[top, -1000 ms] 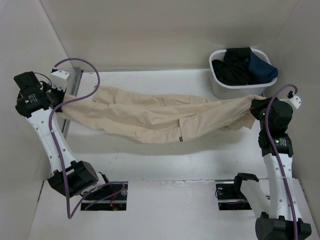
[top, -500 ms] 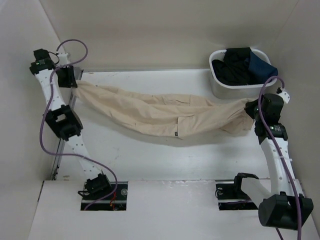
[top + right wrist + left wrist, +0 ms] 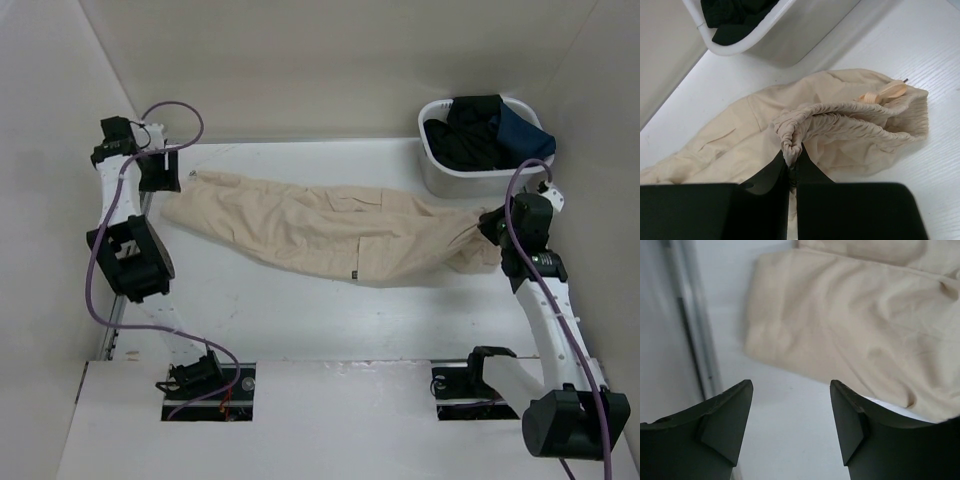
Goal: Fold and stack the trousers
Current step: Flatten the trousers out
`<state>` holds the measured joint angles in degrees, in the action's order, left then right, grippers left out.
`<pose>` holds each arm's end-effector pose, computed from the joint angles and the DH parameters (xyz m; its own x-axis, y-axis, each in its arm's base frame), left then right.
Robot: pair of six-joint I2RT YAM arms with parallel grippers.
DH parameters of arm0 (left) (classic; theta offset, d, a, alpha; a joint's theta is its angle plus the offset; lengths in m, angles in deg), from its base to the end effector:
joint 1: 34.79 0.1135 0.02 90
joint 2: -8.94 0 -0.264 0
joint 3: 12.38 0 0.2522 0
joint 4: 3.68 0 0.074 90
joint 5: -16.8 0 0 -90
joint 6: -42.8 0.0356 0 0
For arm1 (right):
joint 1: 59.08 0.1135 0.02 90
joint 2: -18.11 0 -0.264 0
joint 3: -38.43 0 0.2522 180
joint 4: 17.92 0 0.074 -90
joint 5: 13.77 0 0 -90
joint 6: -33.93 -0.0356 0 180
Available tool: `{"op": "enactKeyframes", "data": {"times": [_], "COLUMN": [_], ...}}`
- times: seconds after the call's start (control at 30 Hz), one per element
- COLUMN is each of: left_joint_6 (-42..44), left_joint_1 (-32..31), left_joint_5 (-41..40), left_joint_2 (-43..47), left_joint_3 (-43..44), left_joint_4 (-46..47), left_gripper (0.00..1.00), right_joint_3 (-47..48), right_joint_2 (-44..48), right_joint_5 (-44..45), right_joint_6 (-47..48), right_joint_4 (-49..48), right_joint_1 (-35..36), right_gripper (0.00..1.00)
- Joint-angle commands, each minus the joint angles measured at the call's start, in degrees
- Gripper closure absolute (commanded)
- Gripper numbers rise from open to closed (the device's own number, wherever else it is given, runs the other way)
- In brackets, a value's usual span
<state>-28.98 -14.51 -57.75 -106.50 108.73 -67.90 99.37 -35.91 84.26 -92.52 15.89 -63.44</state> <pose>0.4168 0.1439 0.2844 -0.8238 0.0169 -0.5667 0.0567 0.9970 -0.0527 0.2117 -0.0211 0.3081 -0.2442 0.6086 -0.7549 0.4284 0.7661 0.4791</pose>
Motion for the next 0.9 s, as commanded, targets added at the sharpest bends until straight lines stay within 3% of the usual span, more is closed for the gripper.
{"op": "enactKeyframes", "data": {"times": [0.0, 0.23, 0.5, 0.63, 0.7, 0.8, 0.83, 0.87], "left_joint_6": [0.1, 1.5, -1.8, -1.5, -0.6, -0.4, -0.5, -0.6], "left_joint_1": [3.5, 4.9, 4.5, 3.0, 2.2, 1.7, 1.7, 2.0], "left_joint_5": [-3.6, -1.0, 3.1, 5.5, 2.2, 0.6, 0.5, -0.1], "left_joint_2": [7.1, 6.4, -4.8, -8.0, -10.3, -11.0, -9.7, -7.9], "left_joint_3": [-6.5, -13.5, -5.1, -4.3, -4.0, -4.5, -5.2, -6.0], "left_joint_4": [9.8, 11.3, 13.4, 13.4, 12.0, 10.3, 10.2, 10.4], "left_gripper": [0.39, 0.41, 0.37, 0.4, 0.51, 0.91, 0.99, 1.0], "right_joint_3": [-0.2, -2.9, -3.9, -4.7, -5.0, -4.6, -4.2, -3.7], "right_joint_2": [0.9, 1.7, 1.7, 2.5, 3.2, 3.9, 4.0, 4.2], "right_joint_5": [0.7, 0.8, 0.7, 0.8, 0.8, 0.3, 0.2, 0.1], "right_joint_6": [-1.3, -3.1, -3.3, -3.4, -3.8, -4.0, -3.7, -3.4], "right_joint_4": [-3.4, -5.6, -6.1, -5.9, -5.6, -5.5, -5.3, -5.0], "right_joint_1": [1.8, 2.6, 2.6, 2.6, 2.6, 2.0, 2.0, 1.9], "right_gripper": [0.99, 0.99, 0.98, 0.98, 0.98, 0.98, 0.99, 1.0]}}
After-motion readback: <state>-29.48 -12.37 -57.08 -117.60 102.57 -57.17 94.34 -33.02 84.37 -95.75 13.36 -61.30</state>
